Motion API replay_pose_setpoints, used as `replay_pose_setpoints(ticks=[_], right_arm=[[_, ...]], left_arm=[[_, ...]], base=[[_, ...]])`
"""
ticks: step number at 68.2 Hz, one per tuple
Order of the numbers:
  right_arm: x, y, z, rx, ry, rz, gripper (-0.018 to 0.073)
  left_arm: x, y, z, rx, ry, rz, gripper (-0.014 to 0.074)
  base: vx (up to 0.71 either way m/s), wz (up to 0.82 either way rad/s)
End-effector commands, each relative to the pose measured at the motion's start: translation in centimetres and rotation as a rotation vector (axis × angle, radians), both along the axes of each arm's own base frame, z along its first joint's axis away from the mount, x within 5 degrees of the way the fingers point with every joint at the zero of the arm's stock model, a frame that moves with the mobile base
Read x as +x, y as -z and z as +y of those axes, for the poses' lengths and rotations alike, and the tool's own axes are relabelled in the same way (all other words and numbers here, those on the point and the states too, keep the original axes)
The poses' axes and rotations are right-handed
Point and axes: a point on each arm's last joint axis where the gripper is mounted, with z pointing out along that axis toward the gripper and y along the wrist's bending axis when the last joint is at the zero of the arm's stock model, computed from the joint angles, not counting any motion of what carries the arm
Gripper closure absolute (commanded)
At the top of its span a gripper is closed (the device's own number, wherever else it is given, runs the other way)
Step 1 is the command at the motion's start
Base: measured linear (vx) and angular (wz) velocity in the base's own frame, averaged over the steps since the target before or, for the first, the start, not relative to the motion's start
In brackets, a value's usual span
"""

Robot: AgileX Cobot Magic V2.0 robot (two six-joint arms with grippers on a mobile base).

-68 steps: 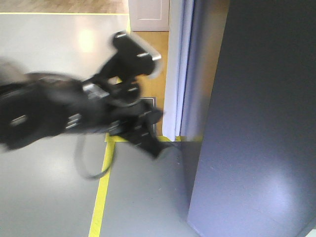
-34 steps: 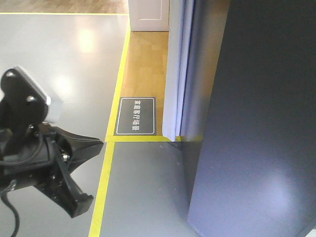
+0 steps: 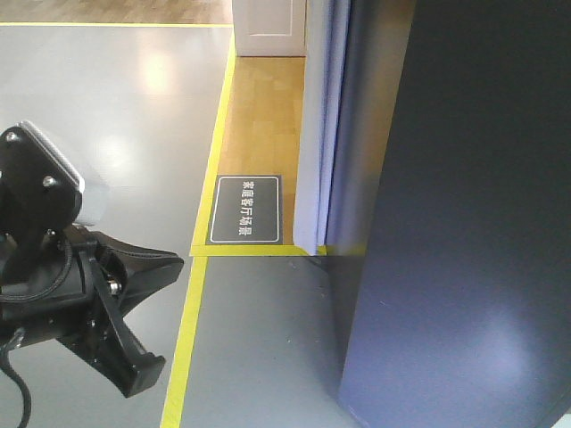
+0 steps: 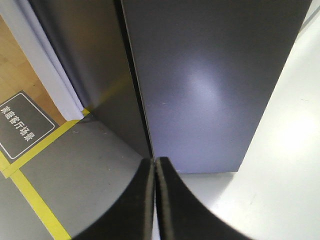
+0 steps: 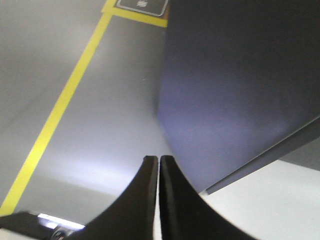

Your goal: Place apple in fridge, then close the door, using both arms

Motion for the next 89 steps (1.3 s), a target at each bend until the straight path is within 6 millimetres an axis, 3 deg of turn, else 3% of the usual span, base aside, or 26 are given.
replay_pose_setpoints(ticks=[1, 31, 54, 72, 89], right_arm=[[1.9, -1.2, -0.3, -0.031, 0.042, -0.113, 0.0568], [8.3, -1.7, -1.8, -0.157, 0.258, -0.278, 0.0563], [11.9, -1.4, -1.8, -0.22, 0.292, -0.34, 0.0561], [15.5, -4.0, -1.8, -0.302, 0.27, -0.38, 0.0561], [18.1, -5.5, -4.8, -0.308, 0.314, -0.449, 0.0561]], left_arm=[[0.0, -1.6, 0.0, -0.076, -0.004, -0.068, 0.0602], [0.0, -1.6, 0.0, -0.076, -0.004, -0.068, 0.0602], [0.0, -1.6, 0.0, -0.076, -0.004, -0.068, 0.0602], [0.0, -1.6, 0.0, -0.076, -0.004, -0.068, 0.0602], [0.0, -1.6, 0.0, -0.076, -0.004, -0.068, 0.0602]], base=[[0.0, 0.0], [0.0, 0.0], [0.0, 0.0], [0.0, 0.0], [0.0, 0.0]])
